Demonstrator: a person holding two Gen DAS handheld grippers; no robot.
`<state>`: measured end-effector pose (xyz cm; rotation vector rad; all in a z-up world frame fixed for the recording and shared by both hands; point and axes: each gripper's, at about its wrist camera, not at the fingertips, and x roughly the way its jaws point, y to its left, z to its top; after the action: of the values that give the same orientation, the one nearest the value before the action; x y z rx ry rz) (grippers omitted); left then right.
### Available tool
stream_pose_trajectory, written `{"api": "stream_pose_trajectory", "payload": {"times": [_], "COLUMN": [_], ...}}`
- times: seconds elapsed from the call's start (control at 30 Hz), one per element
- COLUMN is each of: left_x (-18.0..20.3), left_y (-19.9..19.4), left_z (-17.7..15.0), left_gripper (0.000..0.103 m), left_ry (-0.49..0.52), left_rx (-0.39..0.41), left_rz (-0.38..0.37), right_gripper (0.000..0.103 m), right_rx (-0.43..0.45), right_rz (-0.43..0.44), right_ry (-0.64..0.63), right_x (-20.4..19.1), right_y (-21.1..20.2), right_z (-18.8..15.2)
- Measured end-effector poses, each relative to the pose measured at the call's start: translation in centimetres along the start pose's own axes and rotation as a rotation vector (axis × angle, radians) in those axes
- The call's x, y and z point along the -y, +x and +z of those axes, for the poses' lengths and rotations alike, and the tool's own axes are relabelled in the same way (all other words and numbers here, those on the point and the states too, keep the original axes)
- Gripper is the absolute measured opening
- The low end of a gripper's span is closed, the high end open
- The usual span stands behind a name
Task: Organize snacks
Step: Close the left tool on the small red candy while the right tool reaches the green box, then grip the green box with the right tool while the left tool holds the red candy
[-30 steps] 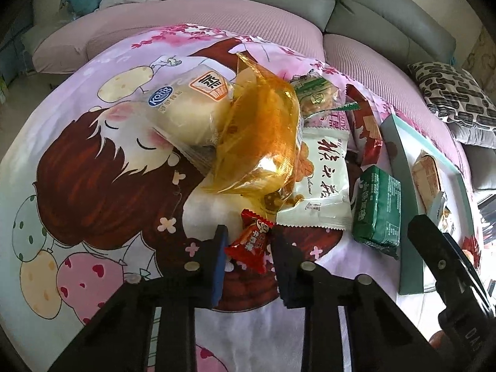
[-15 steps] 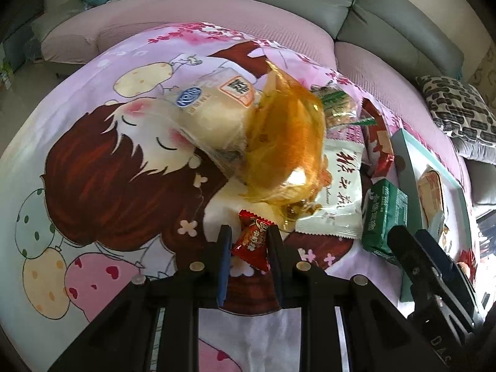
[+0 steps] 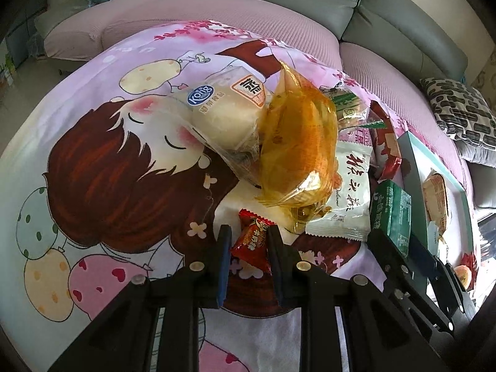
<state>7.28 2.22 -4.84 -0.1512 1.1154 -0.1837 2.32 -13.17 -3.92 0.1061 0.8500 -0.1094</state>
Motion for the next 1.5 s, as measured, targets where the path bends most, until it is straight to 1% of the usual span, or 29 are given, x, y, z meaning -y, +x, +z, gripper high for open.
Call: {"api": "stream_pose_trajectory", "payload": {"times": [0.23,0.37,0.57,0.67,0.8,1.0,1.23,1.5], "left_x": [0.4,0.3,0.2,-0.1,-0.2,-0.2,-0.4,-0.4], "left_y": [0.1,-0.1,-0.5,-1.0,-1.6,-2.6,-4.2,-6.9], "left_z": [-0.1,-0.1,0.1,0.2,0.3,0.4,0.7,1.0], "left_gripper": [0.024,0.024,0.021,0.021,0.021,0.021,0.021,0.02], "left_ry": [0.025,0.028,0.019,0.011,0.005,0.002,-0.008,-0.012], "left_rx": [-0.001,0.001,0.016,0.031,0.051,0.082,0.127,0.203], "left_rz": [0.02,0.022,0.027,0.026,0.027,0.03,0.042,0.056], "right_gripper": [0.053,0.05,0.049,0.049,0.049,0.049,0.049,0.049], "right_rx": [-0.01,-0.001,0.003,0.015,0.041,0.076,0.084,0.111], "right_rz": [-0.045,-0.022,-0.004,0.001,0.056,0.064,0.072,0.073], "right_ry": [-0.04,-0.009,0.008,0.03,0.089,0.091,0.102,0.133], "right_x": [-0.9,-0.3,-0.1,0.6,1.7,2.0,2.5,3.8], "right_y": [0.7,0.4,0.0,-0.8,-1.7,-3.0,-3.4,-4.4], "right_z": [-0.3,-0.2,-0.1,0.1,0.3,0.5,0.6,0.8]}}
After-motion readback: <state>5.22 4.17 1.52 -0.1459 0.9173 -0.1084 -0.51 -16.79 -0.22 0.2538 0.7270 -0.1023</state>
